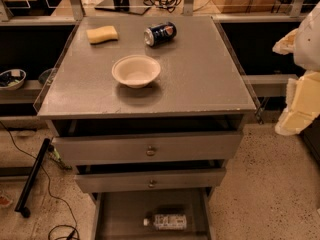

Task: Pick blue plastic bottle from bottom drawer and place on counter

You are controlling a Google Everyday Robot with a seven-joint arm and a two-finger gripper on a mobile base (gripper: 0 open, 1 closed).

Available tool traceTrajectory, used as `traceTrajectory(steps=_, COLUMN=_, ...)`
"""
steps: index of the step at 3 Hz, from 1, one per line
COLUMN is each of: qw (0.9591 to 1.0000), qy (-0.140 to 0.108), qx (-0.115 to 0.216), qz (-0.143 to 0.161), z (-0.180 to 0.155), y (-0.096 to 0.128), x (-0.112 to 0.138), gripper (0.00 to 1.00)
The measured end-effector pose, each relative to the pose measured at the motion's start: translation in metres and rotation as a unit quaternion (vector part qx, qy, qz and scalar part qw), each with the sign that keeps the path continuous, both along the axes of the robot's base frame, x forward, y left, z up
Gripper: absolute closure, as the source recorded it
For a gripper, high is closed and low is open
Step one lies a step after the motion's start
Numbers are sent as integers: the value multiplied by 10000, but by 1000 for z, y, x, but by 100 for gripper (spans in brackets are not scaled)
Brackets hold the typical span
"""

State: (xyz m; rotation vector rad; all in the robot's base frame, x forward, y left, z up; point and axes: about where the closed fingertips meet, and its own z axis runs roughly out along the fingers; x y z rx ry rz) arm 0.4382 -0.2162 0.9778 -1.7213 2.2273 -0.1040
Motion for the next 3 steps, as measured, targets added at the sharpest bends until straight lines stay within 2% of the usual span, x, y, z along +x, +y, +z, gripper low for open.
traceTrajectory(steps=2, qw=9999, qy=50, qx=88, qz=-87, z=-27, y=-8, x=-18, gripper=0)
traceTrajectory(steps=3, qw=9993, qy=210, qx=264, qz=-163, z=-58, y=-20, x=-29, gripper=0)
